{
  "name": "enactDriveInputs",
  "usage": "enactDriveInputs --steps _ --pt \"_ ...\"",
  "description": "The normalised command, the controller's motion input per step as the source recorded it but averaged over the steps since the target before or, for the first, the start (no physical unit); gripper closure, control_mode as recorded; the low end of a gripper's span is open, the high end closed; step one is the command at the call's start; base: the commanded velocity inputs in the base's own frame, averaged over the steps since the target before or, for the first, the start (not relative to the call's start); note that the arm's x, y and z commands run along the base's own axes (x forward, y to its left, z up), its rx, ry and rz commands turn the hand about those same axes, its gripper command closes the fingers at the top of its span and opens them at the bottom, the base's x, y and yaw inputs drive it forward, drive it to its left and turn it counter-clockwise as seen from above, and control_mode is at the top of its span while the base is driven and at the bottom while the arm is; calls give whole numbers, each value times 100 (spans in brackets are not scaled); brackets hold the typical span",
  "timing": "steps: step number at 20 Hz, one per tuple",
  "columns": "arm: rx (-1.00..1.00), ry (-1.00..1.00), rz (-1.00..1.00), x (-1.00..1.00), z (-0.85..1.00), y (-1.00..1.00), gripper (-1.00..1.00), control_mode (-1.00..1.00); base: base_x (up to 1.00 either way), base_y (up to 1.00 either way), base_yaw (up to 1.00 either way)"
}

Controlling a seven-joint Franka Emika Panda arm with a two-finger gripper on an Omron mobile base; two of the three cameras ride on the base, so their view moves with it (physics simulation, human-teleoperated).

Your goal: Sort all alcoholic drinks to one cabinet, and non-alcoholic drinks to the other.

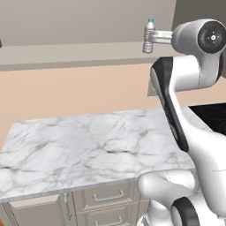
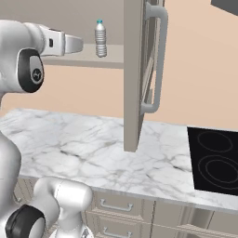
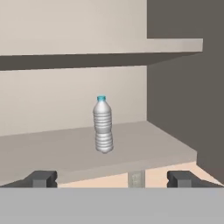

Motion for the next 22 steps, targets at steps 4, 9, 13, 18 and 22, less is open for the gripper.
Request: enactDriveInputs --steps 4,9,13,18,22 --pt "2 5 6 -71 0 13 -100 -100 0 0 0" --pt "2 4 5 -72 0 12 -100 -100 0 0 0" --pt "4 5 5 -71 0 7 -100 -100 0 0 0" --pt "5 4 5 -68 0 7 -100 -100 0 0 0" --pt "5 1 4 -69 -4 2 -100 -100 0 0 0"
